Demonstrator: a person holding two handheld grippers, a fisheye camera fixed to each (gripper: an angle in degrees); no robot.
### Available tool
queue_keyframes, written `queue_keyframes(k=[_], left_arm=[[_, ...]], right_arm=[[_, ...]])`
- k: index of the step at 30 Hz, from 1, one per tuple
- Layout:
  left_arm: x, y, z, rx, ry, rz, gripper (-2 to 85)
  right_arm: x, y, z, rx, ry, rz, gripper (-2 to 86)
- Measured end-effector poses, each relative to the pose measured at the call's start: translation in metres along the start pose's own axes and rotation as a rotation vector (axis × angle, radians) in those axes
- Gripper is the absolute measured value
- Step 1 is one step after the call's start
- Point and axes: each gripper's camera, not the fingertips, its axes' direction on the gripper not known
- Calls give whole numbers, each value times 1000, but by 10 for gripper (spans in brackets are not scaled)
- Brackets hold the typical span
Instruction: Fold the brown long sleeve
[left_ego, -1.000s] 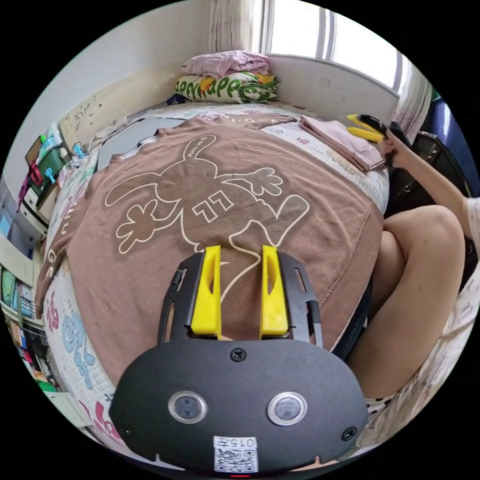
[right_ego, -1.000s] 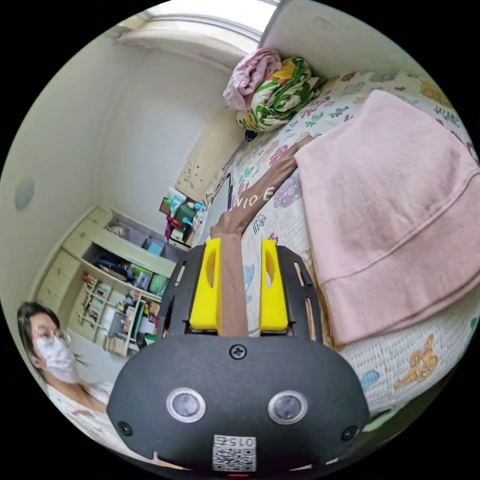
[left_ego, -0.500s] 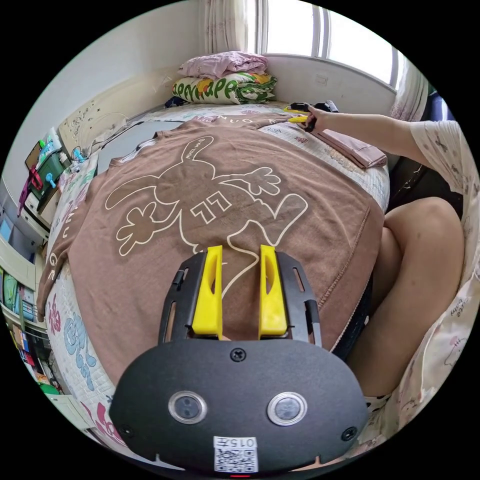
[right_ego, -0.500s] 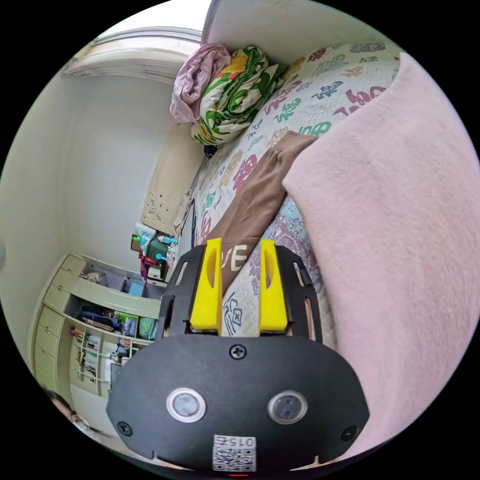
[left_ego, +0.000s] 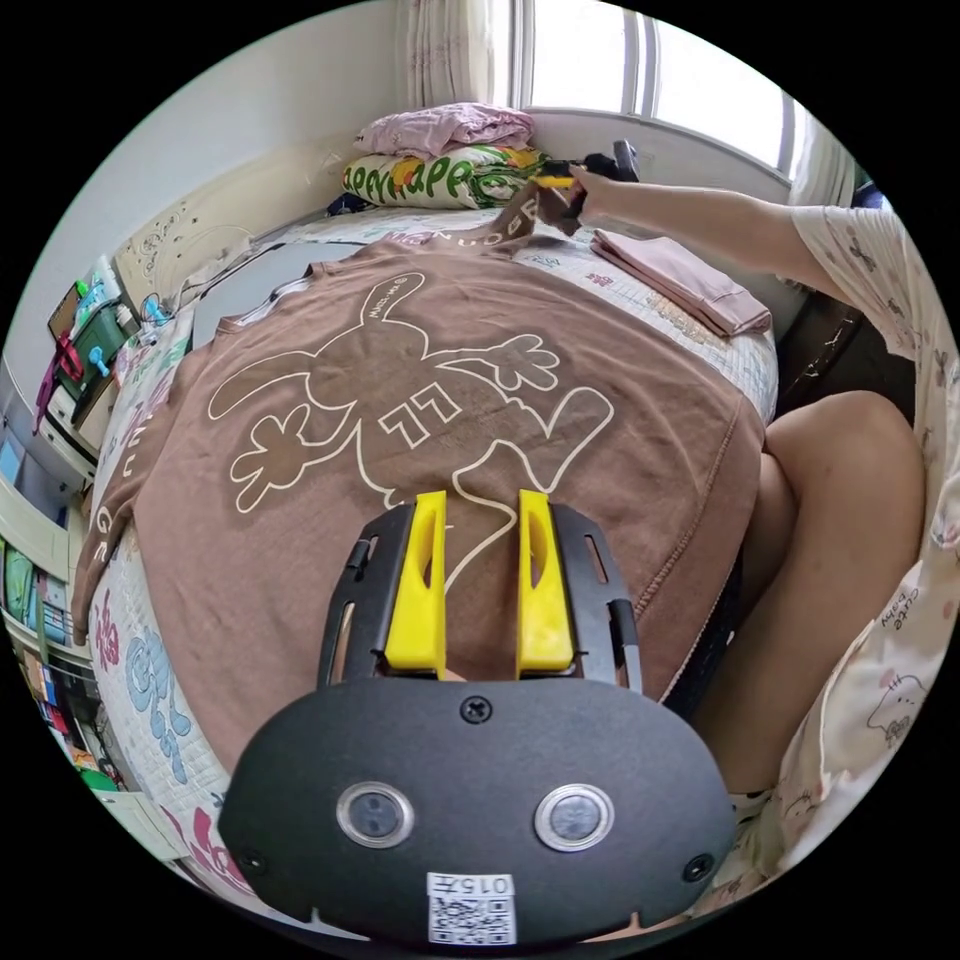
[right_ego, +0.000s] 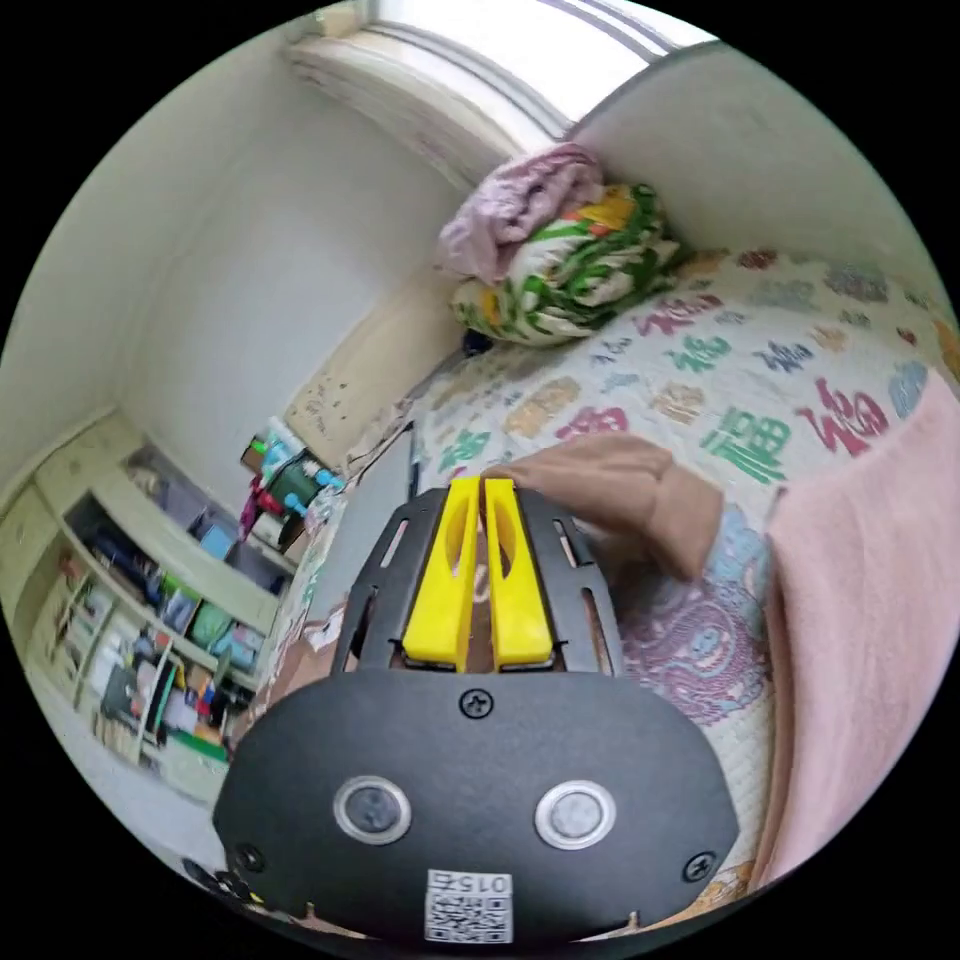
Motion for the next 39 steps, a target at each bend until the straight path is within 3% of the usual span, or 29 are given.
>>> queue_keyframes(k=[3,5,8,11,15,21,25,27,32,39], left_arm=[[7,-6,1,1,-10,6,111],[10,-12,1,1,-6,3,111],[15,-20,1,1,1,0,110],[15,-29,1,3,31,-16,109],[18,-42,-1,6,54,-38,105],[13,-63,-4,17,140,-134,84],[31,-82,-4,6,95,-158,67],[41,-90,-5,5,82,-153,64],[78,-117,-9,0,24,-124,62],[110,-151,-19,-2,12,-119,62]], right_arm=[[-125,53,-1,-193,-201,-380,2],[-198,139,-5,-454,-369,-599,1],[-219,247,2,-822,-483,-621,0],[-195,305,12,-995,-414,-542,0],[-175,319,2,-965,-410,-399,2],[-192,320,-19,-897,-361,-414,19],[-176,296,-33,-630,-528,-181,70],[-172,290,-23,-556,-418,-121,93],[-173,305,68,-735,-86,-50,117],[-176,348,83,-671,-25,-2,24]])
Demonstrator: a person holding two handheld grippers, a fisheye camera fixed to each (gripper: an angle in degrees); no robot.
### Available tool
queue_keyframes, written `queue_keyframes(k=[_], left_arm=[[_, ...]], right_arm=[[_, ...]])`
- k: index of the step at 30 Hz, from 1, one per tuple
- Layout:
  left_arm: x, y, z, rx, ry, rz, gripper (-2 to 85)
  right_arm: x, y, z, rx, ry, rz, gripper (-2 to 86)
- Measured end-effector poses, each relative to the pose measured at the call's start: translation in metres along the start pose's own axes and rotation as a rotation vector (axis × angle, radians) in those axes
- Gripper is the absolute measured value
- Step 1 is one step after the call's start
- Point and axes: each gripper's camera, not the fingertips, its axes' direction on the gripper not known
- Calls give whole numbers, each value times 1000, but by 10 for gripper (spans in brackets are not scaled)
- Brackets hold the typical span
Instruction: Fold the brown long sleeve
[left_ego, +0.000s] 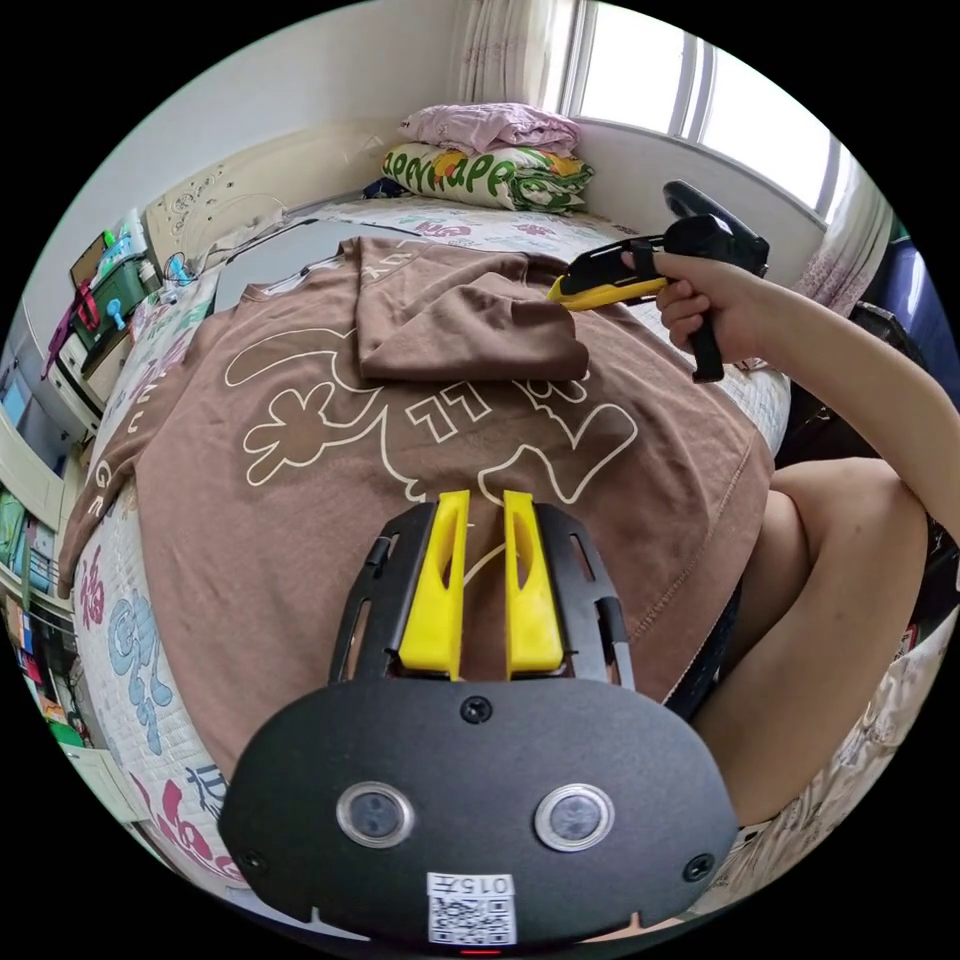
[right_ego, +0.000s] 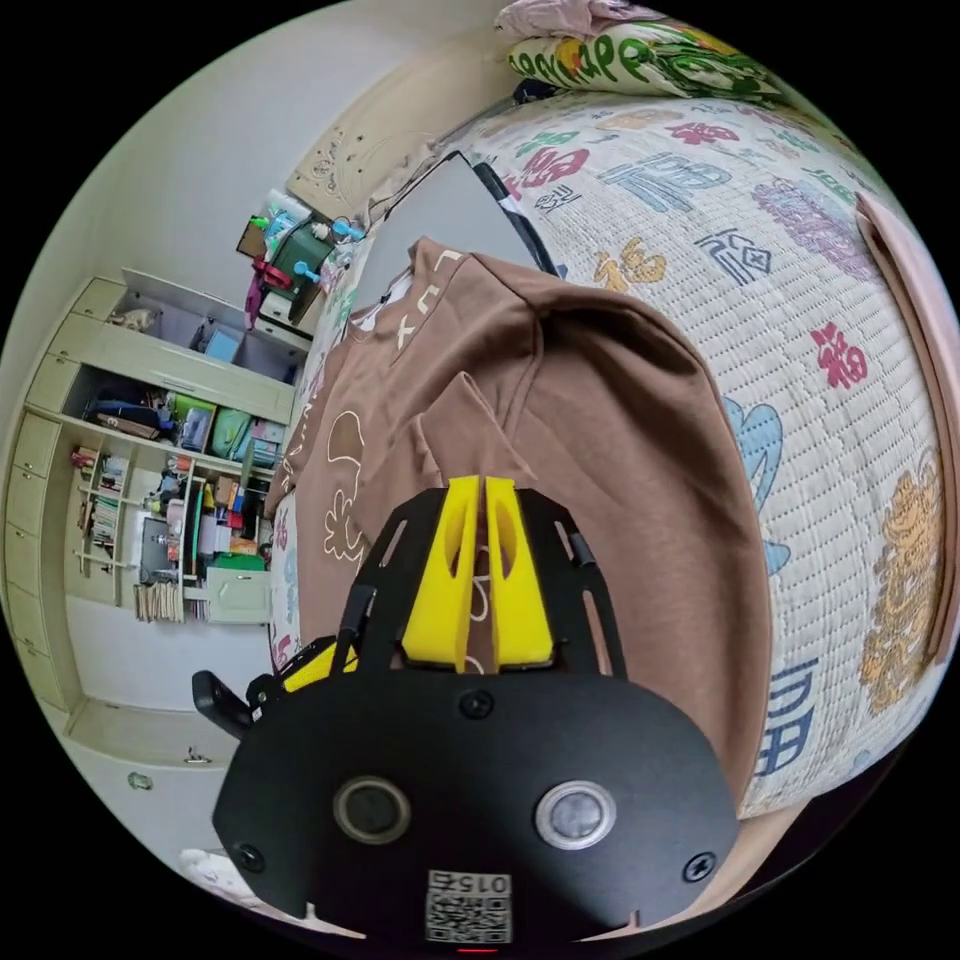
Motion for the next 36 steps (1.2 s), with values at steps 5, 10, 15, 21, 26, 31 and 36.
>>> queue_keyframes(k=[5,10,15,21,26,31,36], left_arm=[[20,-29,-14,0,26,-18,54],[11,-52,-35,-4,89,-159,26],[-34,11,-79,242,376,-618,58],[-9,40,-113,341,405,-734,92],[34,9,-131,351,353,-684,119],[74,-22,-109,264,375,-618,93],[150,-43,-125,229,265,-467,8]], right_arm=[[-19,41,-25,91,-351,35,2],[-74,96,8,-131,-261,-396,-2],[-61,127,68,-438,-451,-428,-3],[-50,143,90,-383,-221,-496,16],[-28,158,116,-324,-129,-531,81],[-28,186,159,-379,-101,-675,107],[-44,229,210,-484,30,-939,106]])
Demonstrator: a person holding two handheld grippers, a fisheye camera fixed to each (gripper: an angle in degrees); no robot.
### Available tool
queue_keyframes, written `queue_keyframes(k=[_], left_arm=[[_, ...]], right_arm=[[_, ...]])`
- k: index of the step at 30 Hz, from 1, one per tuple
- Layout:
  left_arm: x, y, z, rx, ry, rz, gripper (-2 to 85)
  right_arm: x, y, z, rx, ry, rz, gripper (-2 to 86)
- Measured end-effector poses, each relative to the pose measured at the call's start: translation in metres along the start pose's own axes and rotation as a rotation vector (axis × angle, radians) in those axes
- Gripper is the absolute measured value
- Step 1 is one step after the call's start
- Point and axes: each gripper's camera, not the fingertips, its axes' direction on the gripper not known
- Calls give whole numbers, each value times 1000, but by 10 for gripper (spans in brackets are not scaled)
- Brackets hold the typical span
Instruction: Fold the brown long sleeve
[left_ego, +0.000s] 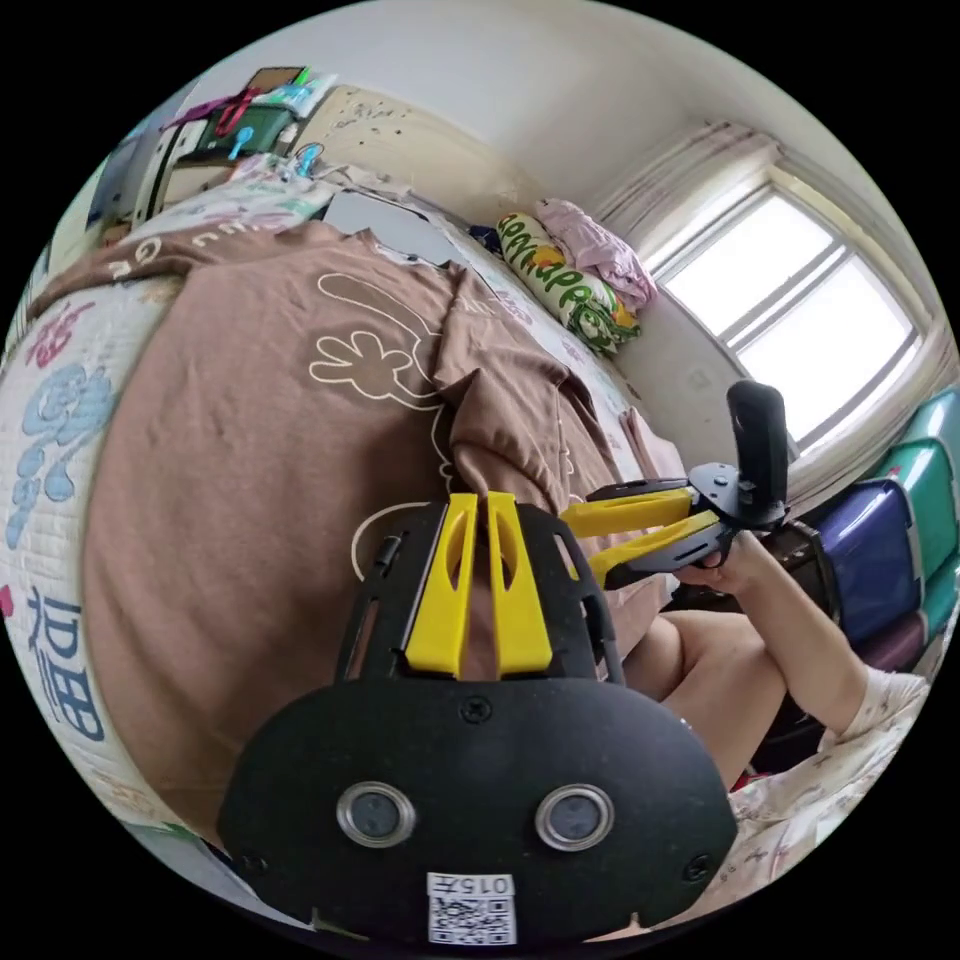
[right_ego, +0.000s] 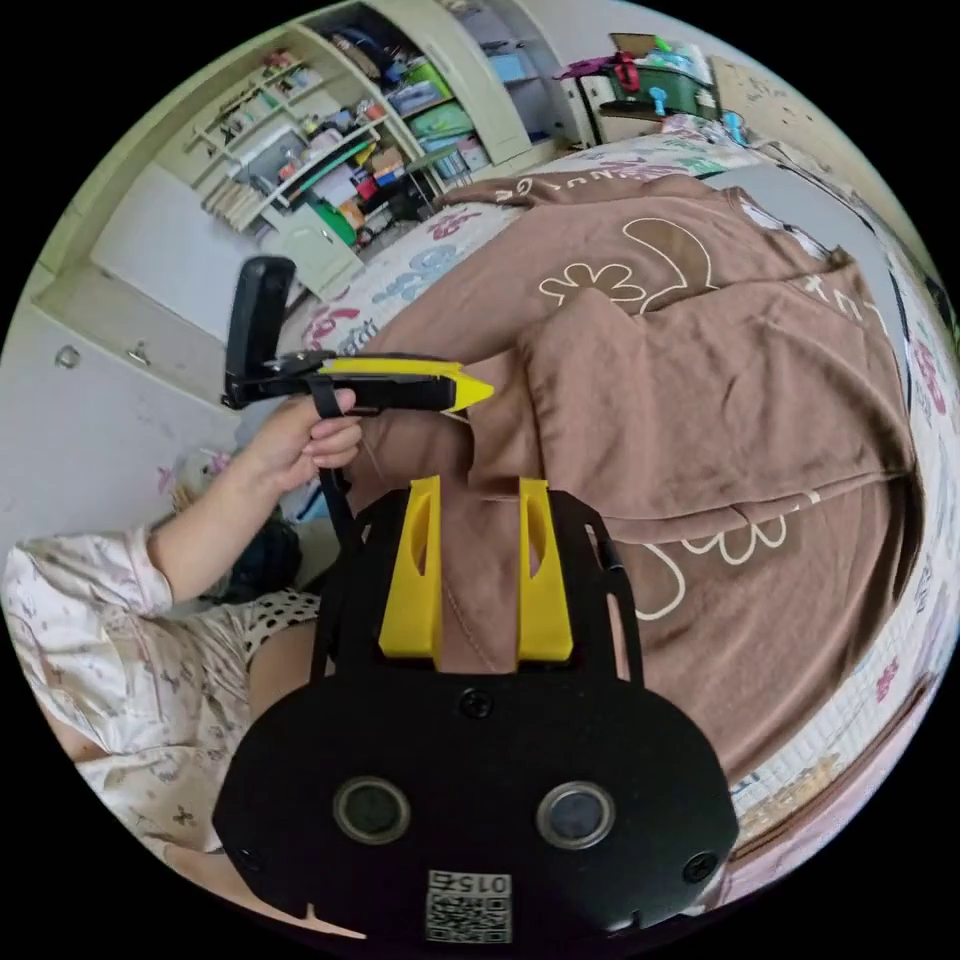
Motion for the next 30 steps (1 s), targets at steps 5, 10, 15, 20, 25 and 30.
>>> queue_keyframes(k=[5,10,15,20,25,30], left_arm=[[52,22,-31,19,-14,17,-1],[77,51,-57,0,4,-29,0],[65,87,-34,-90,-29,-144,11],[107,122,-57,-7,-78,-100,49],[150,119,-63,37,-122,-22,79],[132,122,-50,75,21,-229,89]], right_arm=[[-5,0,31,-73,224,-15,4],[18,22,29,-110,56,-43,-4],[89,57,11,42,-51,197,-2],[164,110,17,292,-274,480,25],[113,85,36,282,-105,221,69],[18,55,84,214,36,-197,102]])
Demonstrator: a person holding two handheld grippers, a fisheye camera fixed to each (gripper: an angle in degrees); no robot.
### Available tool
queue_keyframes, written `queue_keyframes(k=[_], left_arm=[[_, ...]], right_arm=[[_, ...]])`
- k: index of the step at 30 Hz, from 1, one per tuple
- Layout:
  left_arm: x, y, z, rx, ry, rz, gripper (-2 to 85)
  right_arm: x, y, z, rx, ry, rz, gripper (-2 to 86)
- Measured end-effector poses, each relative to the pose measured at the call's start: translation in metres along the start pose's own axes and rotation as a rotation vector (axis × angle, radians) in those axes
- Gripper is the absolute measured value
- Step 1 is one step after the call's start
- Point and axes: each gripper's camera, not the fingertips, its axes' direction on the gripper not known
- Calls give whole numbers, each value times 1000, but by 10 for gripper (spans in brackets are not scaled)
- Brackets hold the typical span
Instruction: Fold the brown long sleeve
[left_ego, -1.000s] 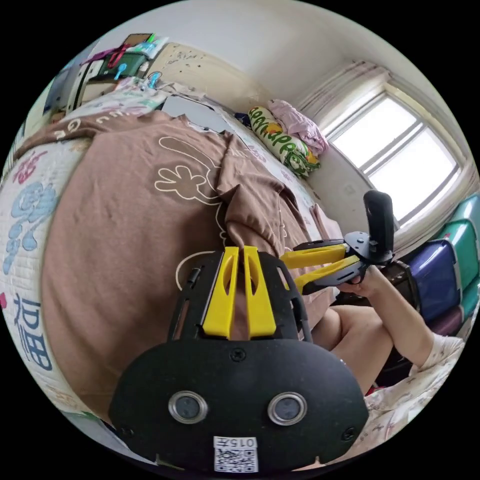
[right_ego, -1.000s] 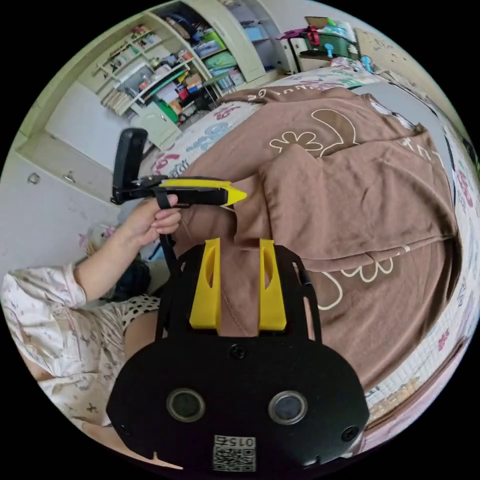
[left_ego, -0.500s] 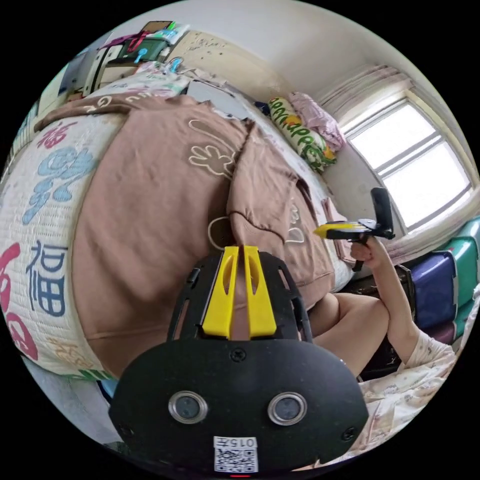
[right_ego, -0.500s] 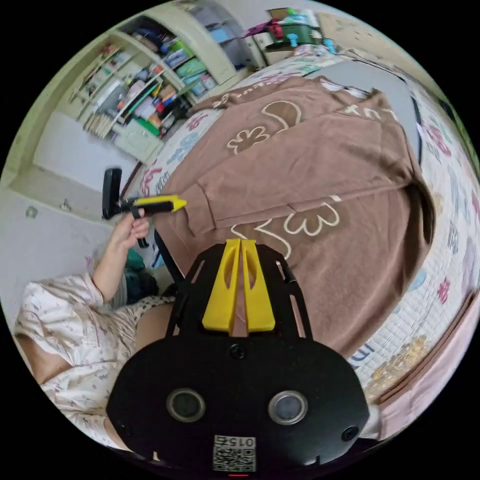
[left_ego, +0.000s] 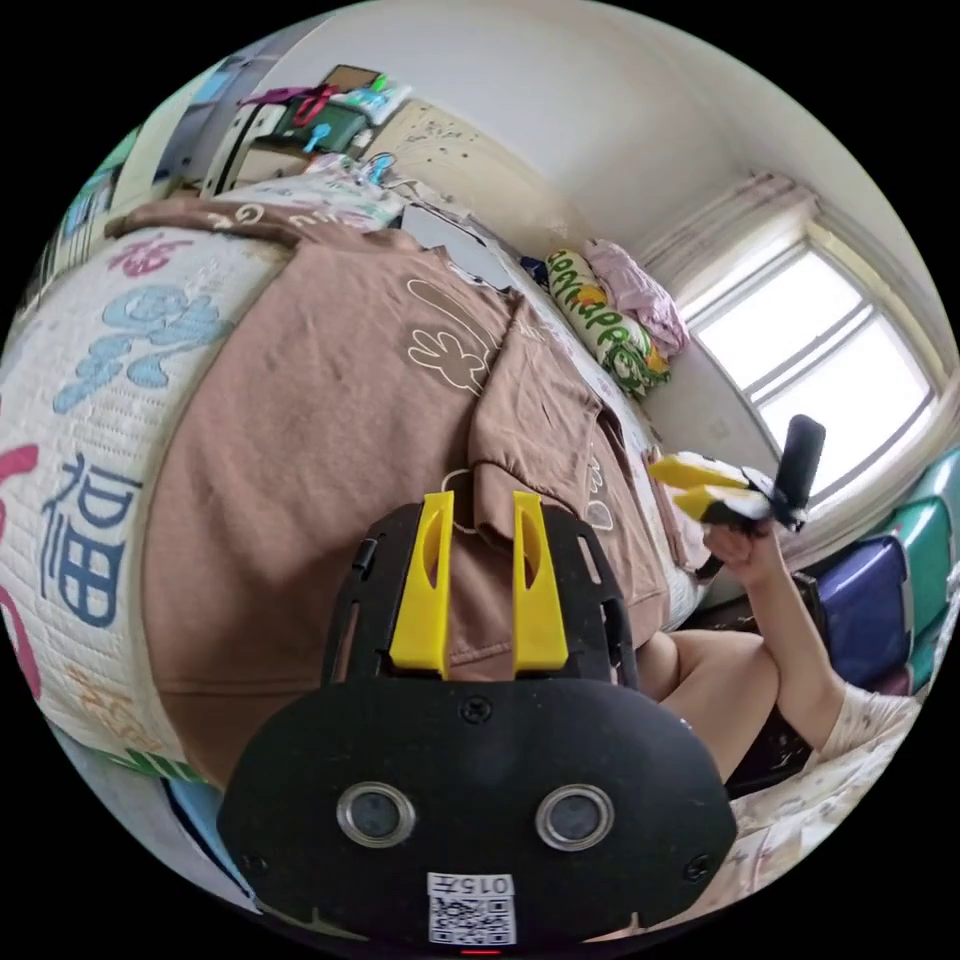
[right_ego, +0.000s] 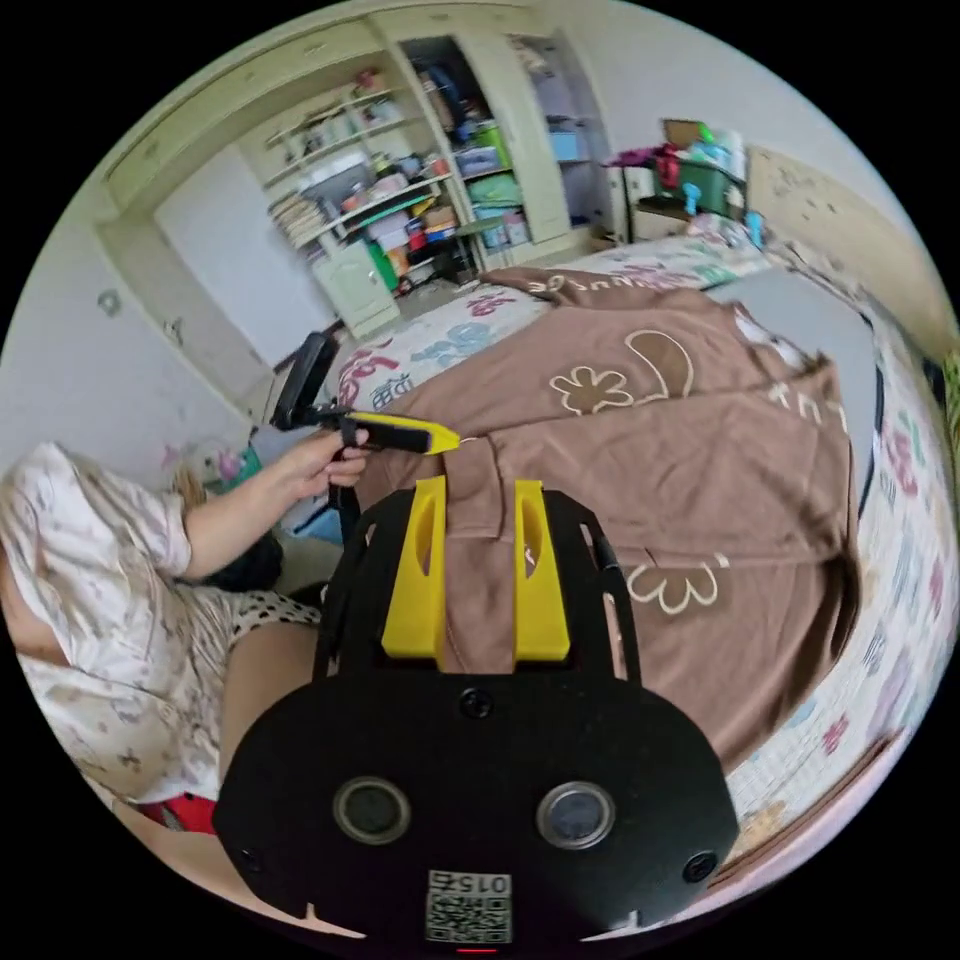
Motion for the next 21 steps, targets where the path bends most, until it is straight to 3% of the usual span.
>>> queue_keyframes(k=[2,7,14,21], left_arm=[[14,6,3,-10,6,4,83],[46,13,-1,-70,-34,52,22],[93,13,-39,-47,-47,121,0],[118,-5,-40,-135,-86,142,1]], right_arm=[[-36,-5,38,-90,81,-144,109],[-64,-3,115,-254,147,-244,109],[-65,1,175,-371,245,-234,30],[-66,-4,197,-404,253,-195,10]])
